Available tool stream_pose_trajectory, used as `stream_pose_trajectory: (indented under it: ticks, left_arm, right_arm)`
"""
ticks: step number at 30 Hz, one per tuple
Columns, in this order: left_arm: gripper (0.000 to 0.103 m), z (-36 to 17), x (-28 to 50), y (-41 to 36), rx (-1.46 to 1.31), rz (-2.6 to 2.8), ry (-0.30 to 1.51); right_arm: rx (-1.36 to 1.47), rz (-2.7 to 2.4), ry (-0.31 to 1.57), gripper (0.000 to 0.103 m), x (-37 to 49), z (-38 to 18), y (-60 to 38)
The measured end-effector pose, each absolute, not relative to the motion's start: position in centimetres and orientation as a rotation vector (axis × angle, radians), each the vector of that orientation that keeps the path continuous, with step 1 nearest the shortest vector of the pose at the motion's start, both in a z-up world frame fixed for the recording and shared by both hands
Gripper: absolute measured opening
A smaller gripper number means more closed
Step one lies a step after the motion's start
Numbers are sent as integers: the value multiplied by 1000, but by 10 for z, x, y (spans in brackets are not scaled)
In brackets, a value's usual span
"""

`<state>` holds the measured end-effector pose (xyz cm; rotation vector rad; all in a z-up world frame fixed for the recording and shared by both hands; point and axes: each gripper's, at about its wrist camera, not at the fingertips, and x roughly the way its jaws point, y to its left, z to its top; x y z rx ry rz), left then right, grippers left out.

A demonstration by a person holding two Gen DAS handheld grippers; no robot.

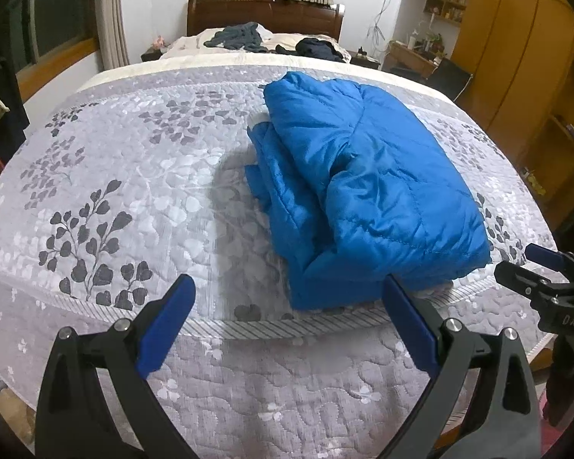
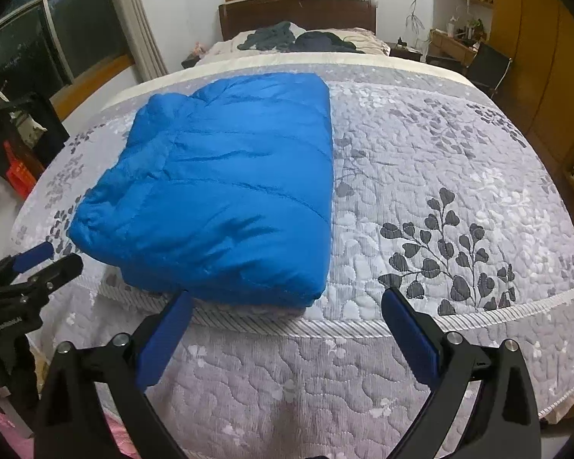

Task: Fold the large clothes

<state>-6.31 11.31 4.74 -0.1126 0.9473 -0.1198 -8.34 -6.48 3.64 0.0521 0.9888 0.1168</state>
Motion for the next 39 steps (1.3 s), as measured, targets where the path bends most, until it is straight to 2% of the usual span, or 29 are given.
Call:
stream_pose_trajectory:
  ticks: [39]
  left_arm:
    - [97,44,-64,110,-94,-118,970]
  right_arm:
    - [45,133,1000,99,-81,33,-64]
